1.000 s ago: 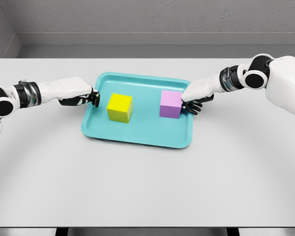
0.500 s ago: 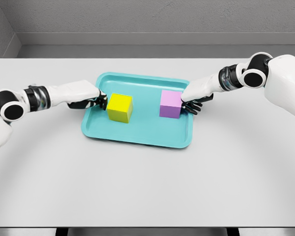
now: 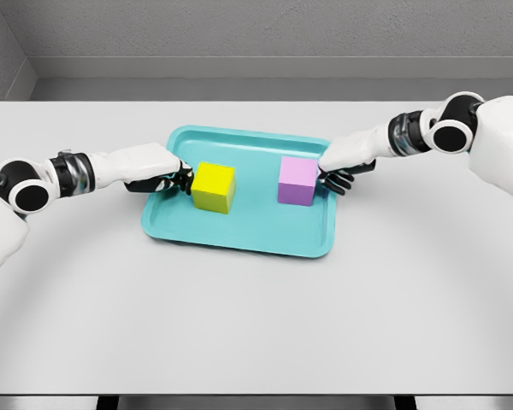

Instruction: Push two cubes

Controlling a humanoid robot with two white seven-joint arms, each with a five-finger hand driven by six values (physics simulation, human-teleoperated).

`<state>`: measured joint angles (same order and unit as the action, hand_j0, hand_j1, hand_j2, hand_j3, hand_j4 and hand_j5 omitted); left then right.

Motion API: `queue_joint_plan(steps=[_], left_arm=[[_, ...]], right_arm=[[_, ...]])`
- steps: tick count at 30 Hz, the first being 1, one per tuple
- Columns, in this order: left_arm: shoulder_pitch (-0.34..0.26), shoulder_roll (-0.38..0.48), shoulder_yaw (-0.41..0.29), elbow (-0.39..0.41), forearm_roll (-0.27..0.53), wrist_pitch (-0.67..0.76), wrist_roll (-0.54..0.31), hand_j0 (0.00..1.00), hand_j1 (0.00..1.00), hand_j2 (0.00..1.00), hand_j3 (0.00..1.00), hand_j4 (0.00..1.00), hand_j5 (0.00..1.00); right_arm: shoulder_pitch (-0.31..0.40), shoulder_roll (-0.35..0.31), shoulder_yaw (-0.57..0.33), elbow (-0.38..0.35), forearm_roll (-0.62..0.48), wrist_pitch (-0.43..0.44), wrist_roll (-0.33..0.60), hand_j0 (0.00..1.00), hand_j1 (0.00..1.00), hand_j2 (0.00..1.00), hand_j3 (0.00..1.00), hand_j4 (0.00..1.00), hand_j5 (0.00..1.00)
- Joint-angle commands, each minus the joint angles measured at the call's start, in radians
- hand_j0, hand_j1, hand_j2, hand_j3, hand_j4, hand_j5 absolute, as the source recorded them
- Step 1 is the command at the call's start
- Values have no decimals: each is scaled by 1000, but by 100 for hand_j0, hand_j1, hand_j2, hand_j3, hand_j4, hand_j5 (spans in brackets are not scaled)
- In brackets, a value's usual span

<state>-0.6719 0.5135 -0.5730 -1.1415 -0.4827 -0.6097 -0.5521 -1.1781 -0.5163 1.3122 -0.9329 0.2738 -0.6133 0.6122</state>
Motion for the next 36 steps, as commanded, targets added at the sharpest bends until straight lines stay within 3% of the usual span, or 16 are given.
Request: queue_joint_plan(steps=[1, 5, 10, 24, 36], left_arm=[[0, -1, -8, 0, 0, -1, 1, 40, 40, 40, 40, 40, 40], [-2, -10, -8, 0, -2, -1, 1, 40, 40, 40, 40, 40, 40], [0, -12, -10, 0, -2, -1, 6, 40, 40, 40, 40, 40, 40], [15, 14, 1, -7, 4, -1, 9, 40, 40, 40, 40, 40, 40], [6, -21, -5, 14, -2, -1, 8, 40, 40, 40, 40, 40, 40]], right_arm=[[0, -19, -2, 2, -4, 2, -1, 11, 11, 11, 11, 11, 11], [14, -68, -36, 2, -79, 2, -1, 12, 12, 12, 12, 12, 12], [31, -67, -42, -3, -168, 2, -1, 12, 12, 12, 12, 12, 12], [60, -4, -57, 11, -188, 17, -1, 12, 12, 12, 12, 12, 12], [54, -27, -59, 11, -186, 10, -1, 12, 12, 12, 12, 12, 12]])
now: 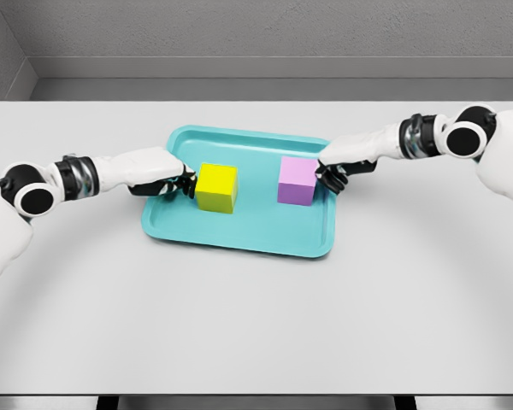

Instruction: Push two cubes

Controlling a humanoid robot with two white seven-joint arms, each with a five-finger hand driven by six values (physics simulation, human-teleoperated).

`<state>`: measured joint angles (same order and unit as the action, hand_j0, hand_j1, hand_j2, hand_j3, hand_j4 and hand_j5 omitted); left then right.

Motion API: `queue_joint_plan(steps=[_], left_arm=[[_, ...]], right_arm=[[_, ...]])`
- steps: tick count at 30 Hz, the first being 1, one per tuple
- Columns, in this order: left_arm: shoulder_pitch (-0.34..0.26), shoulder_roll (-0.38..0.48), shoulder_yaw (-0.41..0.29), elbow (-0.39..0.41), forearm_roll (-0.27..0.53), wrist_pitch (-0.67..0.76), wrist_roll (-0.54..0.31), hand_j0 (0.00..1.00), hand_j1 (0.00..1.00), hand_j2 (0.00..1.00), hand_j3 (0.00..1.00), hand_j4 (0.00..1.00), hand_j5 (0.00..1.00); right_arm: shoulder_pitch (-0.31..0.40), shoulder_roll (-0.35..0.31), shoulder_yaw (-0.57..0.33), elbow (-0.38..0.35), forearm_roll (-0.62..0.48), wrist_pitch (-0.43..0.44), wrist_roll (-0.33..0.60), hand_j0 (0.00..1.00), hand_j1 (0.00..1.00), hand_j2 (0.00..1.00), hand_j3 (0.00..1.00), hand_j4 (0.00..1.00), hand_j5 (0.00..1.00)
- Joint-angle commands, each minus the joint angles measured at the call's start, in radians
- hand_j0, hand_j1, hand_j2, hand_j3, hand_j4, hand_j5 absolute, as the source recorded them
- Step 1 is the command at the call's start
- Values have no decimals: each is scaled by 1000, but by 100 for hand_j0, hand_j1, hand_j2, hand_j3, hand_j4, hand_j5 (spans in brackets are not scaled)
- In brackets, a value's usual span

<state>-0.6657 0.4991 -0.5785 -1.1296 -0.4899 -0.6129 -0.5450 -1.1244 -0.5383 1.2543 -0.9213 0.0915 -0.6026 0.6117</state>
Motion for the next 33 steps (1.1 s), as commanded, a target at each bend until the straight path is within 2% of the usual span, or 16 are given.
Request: queue_joint_plan(steps=[1, 7, 15, 18, 23, 25, 33], left_arm=[[0, -8, -1, 1, 5, 2, -1, 40, 40, 40, 40, 40, 40], [0, -25, -3, 1, 5, 2, -1, 40, 40, 40, 40, 40, 40], [0, -31, -1, 5, 2, 2, -1, 40, 40, 40, 40, 40, 40], [-8, -27, 6, 37, 2, 2, -1, 40, 40, 40, 40, 40, 40], [-66, -73, -1, 140, -2, 2, -4, 40, 40, 40, 40, 40, 40], [-69, -86, -1, 143, -30, 2, -4, 40, 40, 40, 40, 40, 40], [-71, -116, -1, 140, -27, 2, -4, 40, 40, 40, 40, 40, 40]], right_arm=[[0, -5, -1, -1, -4, -2, -1, 12, 12, 12, 12, 12, 12], [9, 11, 2, 42, 8, 12, -1, 11, 11, 11, 11, 11, 11], [11, 17, 5, 42, 50, 17, -1, 10, 10, 10, 10, 10, 10], [9, 37, 10, 41, 53, 26, -1, 10, 10, 10, 10, 10, 10], [8, 57, 10, 39, 67, 37, -1, 10, 10, 10, 10, 10, 10], [8, 57, 10, 36, 68, 37, -1, 10, 10, 10, 10, 10, 10], [8, 80, 8, 35, 67, 35, -1, 10, 10, 10, 10, 10, 10]])
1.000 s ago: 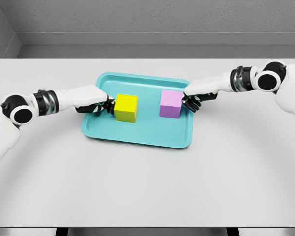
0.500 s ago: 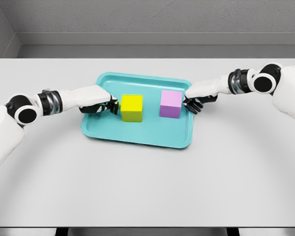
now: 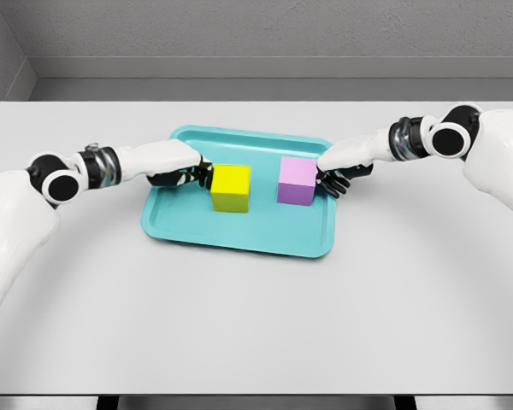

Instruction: Push two cubes

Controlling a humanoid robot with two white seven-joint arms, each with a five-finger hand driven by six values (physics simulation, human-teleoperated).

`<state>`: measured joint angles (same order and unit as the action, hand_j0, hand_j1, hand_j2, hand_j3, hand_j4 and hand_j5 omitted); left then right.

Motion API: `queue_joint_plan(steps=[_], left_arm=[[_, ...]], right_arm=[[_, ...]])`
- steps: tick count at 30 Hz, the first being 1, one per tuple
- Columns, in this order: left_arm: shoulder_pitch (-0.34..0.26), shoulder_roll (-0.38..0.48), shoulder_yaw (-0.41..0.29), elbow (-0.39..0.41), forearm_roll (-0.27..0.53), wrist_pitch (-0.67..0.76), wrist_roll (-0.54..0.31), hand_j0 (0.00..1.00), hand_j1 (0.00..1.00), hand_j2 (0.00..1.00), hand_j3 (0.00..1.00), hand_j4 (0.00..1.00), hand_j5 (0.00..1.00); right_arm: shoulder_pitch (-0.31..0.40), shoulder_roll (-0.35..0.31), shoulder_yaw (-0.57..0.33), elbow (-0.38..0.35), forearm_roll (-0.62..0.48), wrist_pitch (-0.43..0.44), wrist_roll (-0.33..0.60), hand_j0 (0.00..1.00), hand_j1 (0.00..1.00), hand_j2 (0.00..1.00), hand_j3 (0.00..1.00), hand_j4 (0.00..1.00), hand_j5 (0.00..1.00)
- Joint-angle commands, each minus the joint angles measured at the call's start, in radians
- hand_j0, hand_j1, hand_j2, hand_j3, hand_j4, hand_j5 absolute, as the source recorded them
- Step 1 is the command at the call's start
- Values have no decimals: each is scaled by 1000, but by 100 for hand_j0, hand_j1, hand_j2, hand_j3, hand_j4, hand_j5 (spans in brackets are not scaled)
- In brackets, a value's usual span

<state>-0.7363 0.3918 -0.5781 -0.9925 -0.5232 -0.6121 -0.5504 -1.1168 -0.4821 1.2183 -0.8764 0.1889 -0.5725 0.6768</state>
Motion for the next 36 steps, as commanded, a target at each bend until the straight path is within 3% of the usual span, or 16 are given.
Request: queue_joint_plan(steps=[1, 15, 36], left_arm=[[0, -8, -2, 3, 6, 1, 3, 40, 40, 40, 40, 40, 40], [3, 35, 3, -8, 17, 1, 4, 39, 39, 39, 39, 39, 39], [11, 59, 0, -20, 17, 1, 6, 39, 39, 39, 39, 39, 39]], right_arm=[[0, 25, 44, -10, -31, 5, -66, 10, 10, 10, 10, 10, 10], [2, 62, 40, -10, -32, 3, -66, 10, 10, 10, 10, 10, 10], [-40, 10, 36, -22, -32, -38, -66, 12, 12, 12, 12, 12, 12]])
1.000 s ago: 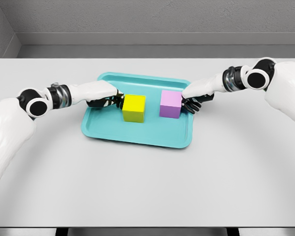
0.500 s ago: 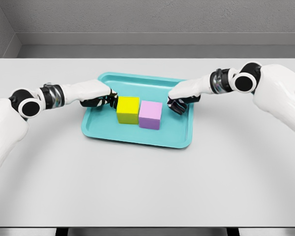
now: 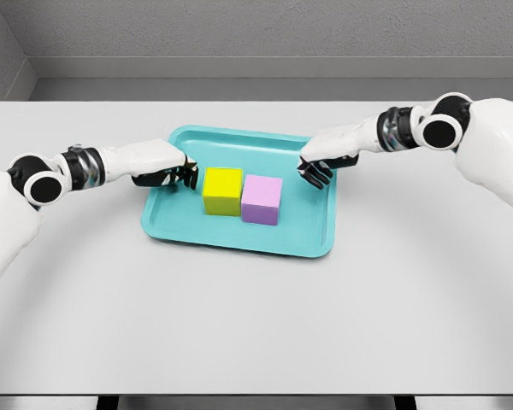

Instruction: Push two cubes

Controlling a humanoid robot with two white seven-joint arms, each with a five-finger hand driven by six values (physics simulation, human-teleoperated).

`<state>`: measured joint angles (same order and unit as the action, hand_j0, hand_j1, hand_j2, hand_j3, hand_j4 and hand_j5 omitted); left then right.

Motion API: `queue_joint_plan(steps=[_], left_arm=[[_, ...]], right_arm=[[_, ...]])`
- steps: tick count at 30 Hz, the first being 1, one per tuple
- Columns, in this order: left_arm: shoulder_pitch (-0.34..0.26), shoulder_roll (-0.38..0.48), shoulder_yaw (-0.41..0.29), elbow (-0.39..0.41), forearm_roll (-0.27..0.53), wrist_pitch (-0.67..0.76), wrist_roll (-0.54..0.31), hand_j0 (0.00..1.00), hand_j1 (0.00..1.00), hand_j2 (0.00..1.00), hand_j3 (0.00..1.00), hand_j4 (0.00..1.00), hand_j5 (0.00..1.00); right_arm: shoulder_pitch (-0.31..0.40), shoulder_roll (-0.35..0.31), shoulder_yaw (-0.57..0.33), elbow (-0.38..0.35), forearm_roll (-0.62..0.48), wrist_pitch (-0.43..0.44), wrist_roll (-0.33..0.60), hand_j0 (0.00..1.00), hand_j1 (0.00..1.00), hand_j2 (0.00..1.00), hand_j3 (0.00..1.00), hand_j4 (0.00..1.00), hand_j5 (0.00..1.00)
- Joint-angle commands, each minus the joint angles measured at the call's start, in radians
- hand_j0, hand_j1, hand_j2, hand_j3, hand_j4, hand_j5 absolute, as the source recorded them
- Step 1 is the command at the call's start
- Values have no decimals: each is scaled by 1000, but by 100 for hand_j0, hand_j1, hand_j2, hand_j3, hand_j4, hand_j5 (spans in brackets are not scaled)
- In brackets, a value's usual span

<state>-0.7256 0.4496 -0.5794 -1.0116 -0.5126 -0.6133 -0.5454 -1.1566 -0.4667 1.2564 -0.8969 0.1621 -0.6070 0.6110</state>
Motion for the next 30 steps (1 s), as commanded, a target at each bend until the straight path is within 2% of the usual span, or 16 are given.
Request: queue_joint_plan(steps=[1, 4, 7, 13, 21, 25, 30], left_arm=[[0, 1, 1, -1, 8, 2, 1, 39, 39, 39, 39, 39, 39], [-2, 1, 1, -1, 8, 2, 8, 39, 39, 39, 39, 39, 39], [0, 1, 1, -12, 8, 2, 10, 39, 39, 39, 39, 39, 39], [3, 15, 0, -59, 32, 2, 9, 39, 39, 39, 39, 39, 39], [-6, -3, -16, -62, 39, 2, 7, 39, 39, 39, 39, 39, 39], [-6, -3, -16, -62, 39, 2, 7, 39, 39, 39, 39, 39, 39], [-8, -5, -16, -64, 39, 2, 5, 39, 39, 39, 39, 39, 39]], right_arm=[[0, -6, -2, -2, -4, -4, 0, 12, 12, 12, 12, 12, 12], [-2, -13, 1, -5, -4, -4, 0, 13, 13, 13, 13, 13, 13], [0, -36, 5, -71, -4, -4, 0, 12, 12, 12, 12, 12, 12], [-6, -105, 14, -298, -6, -4, 0, 13, 13, 13, 13, 13, 13], [-8, -168, 20, -516, -18, -4, 0, 13, 13, 13, 13, 13, 13], [-6, -182, 32, -577, -19, -4, 0, 13, 13, 13, 13, 13, 13], [-8, -185, 69, -617, -19, -4, 0, 14, 14, 14, 14, 14, 14]])
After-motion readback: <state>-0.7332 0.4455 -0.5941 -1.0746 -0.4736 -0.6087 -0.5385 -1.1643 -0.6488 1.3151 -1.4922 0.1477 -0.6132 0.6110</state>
